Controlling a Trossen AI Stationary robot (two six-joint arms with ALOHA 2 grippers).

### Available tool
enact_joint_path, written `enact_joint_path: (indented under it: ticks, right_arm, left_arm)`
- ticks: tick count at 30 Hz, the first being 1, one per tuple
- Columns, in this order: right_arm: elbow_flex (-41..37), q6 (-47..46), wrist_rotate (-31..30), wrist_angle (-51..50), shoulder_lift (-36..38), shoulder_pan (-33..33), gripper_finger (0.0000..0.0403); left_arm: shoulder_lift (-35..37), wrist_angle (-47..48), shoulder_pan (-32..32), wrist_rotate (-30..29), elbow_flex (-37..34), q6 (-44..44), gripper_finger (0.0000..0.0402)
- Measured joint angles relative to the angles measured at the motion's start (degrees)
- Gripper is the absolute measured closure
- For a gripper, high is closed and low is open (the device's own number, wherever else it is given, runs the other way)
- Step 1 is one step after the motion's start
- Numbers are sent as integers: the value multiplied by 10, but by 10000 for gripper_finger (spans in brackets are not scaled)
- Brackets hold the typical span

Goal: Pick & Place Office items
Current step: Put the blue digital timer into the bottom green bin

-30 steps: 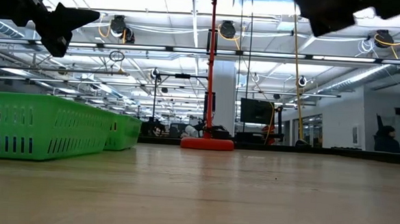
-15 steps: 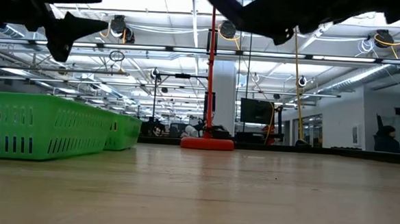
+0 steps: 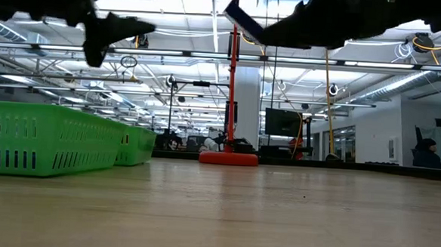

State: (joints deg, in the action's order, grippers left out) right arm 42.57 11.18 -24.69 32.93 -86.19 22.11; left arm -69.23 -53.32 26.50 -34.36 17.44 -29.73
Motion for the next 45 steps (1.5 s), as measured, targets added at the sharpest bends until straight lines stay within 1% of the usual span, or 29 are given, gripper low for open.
enact_joint_path:
  ticks: [4, 8, 11, 14, 16, 19, 23, 25, 28, 31, 36, 40, 45]
  right_arm:
    - [0, 44, -78, -15, 0, 13, 247]
    - [0, 79, -154, -30, 0, 28, 240]
    - [0, 108, -210, -25, 0, 39, 241]
    - [0, 140, -250, -9, 0, 50, 245]
    - [0, 148, -248, -7, 0, 51, 244]
    - [0, 148, -249, -9, 0, 50, 241]
    - [0, 148, -248, -10, 0, 50, 241]
    - [0, 147, -248, -10, 0, 50, 243]
    - [0, 142, -248, -11, 0, 50, 243]
    - [0, 136, -247, -11, 0, 50, 241]
    - [0, 135, -246, -15, 0, 50, 242]
    - [0, 135, -246, -15, 0, 50, 242]
    - [0, 136, -246, -16, 0, 50, 240]
  left_arm:
    - [-59, -1, -14, 3, 66, -50, 188]
    - [-112, 22, -28, 34, 130, -51, 188]
    - [-142, 81, -39, 60, 181, -50, 188]
    - [-171, 149, -50, 65, 225, -47, 188]
    - [-187, 166, -57, 57, 245, -30, 188]
    - [-210, 165, -65, 54, 268, -7, 187]
    - [-234, 164, -72, 54, 286, -4, 182]
    - [-244, 164, -74, 54, 292, -9, 170]
    - [-260, 166, -80, 54, 305, -18, 141]
    - [-268, 161, -89, 68, 316, -38, 113]
    - [-268, 162, -102, 74, 318, -76, 91]
    - [-268, 168, -105, 74, 318, -85, 97]
    - [-269, 176, -104, 76, 318, -90, 131]
